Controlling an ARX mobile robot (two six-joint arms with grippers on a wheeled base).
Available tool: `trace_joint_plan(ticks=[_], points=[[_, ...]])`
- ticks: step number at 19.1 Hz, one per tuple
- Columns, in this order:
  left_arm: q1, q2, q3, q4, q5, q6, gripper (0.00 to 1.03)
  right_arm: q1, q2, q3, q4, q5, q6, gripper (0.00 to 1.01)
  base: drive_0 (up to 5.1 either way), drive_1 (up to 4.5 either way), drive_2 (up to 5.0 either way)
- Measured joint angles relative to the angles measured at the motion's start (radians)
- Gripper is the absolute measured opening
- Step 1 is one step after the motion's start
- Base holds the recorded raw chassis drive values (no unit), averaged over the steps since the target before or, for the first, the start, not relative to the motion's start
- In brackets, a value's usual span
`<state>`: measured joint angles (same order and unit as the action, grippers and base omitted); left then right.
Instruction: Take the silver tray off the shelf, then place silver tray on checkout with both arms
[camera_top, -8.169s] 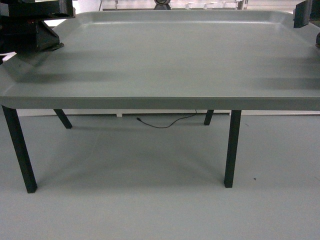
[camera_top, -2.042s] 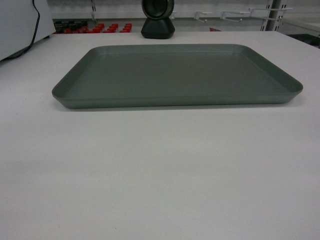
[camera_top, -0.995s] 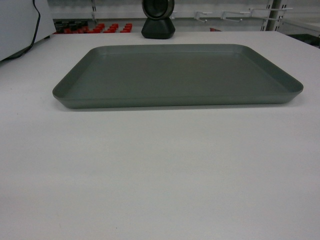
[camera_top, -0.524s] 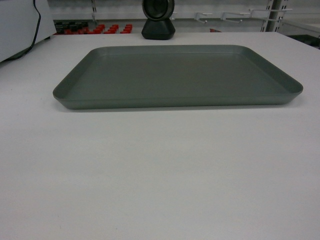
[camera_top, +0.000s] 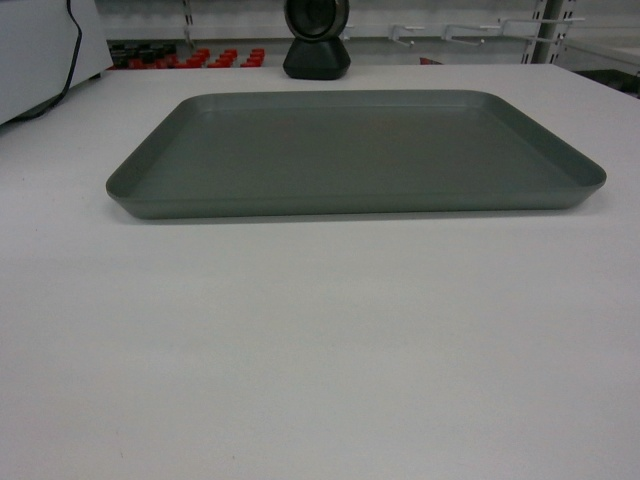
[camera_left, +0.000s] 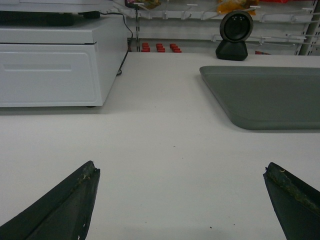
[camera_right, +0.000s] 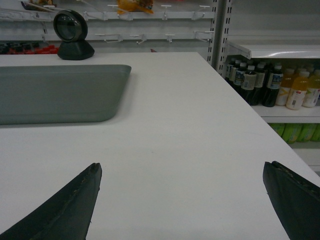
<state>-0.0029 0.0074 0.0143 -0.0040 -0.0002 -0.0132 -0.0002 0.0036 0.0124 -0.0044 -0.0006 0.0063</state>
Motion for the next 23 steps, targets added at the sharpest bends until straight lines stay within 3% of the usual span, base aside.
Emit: trace_joint_plan(ticks=[7,23], points=[[0.000,0.000,0.000,0.000,0.000,0.000,0.98,0.000,0.000,0.000,0.001,0.000,0.000,0.98,0.0,-0.37,0.4],[0.000,0.000,0.000,0.001,0.000,0.000,0.98,0.000,0.000,0.000,0.000,0.000,0.000,0.98,0.0,-4.17,4.1]])
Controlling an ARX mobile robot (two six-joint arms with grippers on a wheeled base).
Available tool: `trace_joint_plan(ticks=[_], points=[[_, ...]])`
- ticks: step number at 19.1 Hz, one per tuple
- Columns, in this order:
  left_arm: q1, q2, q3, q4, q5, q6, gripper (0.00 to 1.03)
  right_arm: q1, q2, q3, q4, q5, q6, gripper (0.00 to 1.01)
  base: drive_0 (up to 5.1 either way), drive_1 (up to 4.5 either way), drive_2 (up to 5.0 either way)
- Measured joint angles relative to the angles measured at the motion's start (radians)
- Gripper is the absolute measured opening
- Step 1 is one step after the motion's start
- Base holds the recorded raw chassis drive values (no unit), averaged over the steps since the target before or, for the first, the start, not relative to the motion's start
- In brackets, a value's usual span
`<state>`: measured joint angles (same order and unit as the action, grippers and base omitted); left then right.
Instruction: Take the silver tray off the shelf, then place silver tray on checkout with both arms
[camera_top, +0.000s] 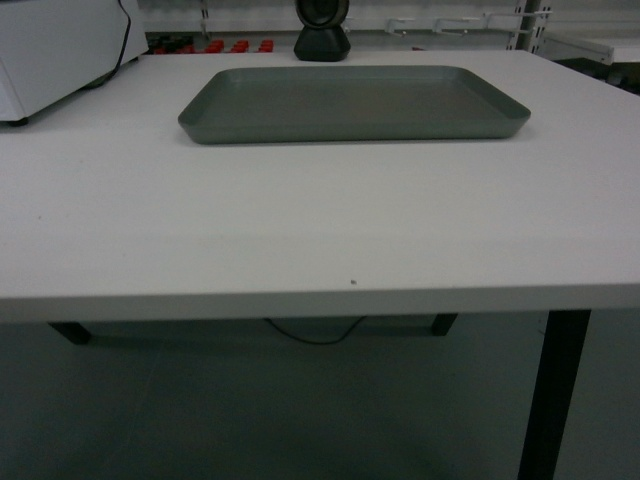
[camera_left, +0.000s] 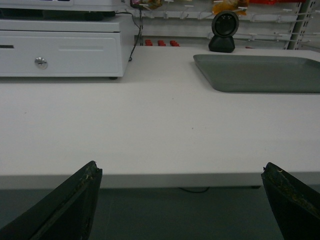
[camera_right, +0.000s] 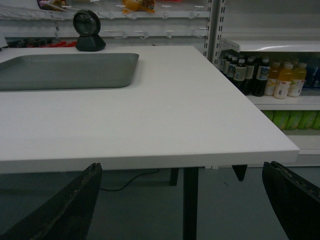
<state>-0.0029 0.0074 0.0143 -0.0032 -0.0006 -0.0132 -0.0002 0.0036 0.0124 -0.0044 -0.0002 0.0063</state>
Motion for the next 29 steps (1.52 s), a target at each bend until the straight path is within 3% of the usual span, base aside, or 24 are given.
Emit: trace_joint_plan(ticks=[5,29], points=[[0.000,0.000,0.000,-0.001,0.001,0.000,0.98,0.000,0.000,0.000,0.000,0.000,0.000,0.98,-0.1,-4.21,4.1],[0.000,0.000,0.000,-0.002,0.000,0.008,0.98,0.000,0.000,0.000,-0.002,-0.001,-0.004,0.98,0.0,0.00,0.0]])
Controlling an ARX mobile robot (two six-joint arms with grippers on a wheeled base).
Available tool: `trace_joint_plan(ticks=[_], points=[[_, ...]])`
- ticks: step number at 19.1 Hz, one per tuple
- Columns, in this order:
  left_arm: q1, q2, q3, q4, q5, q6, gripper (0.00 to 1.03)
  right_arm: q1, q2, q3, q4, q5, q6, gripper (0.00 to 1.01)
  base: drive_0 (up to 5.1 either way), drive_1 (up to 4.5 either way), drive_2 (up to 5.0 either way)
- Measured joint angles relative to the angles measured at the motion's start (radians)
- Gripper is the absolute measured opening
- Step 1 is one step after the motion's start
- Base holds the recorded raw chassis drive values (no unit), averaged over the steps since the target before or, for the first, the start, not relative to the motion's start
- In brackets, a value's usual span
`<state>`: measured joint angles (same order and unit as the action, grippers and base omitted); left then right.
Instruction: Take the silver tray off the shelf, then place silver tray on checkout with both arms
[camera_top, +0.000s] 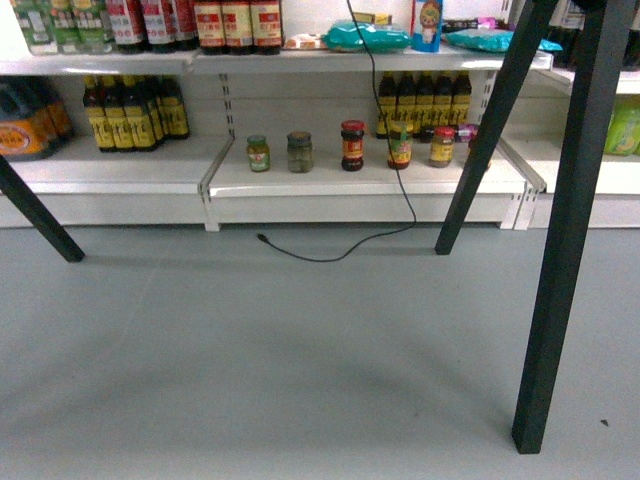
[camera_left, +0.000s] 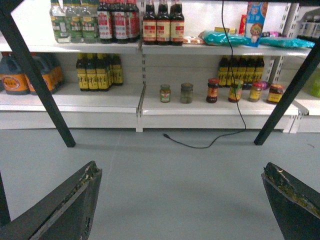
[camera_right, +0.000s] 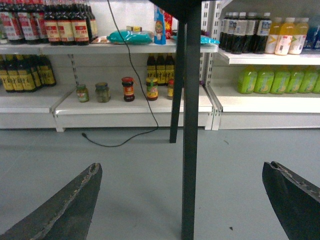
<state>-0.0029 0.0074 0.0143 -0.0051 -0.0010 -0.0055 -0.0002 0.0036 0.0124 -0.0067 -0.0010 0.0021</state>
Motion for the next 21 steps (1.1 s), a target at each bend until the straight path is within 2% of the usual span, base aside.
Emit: trace_joint_plan(ticks=[21], points=[[0.000,0.000,0.000,-0.001,0.001,0.005,0.98,0.000,0.000,0.000,0.001,0.001,0.000,0.98,0.0,0.00,0.0]])
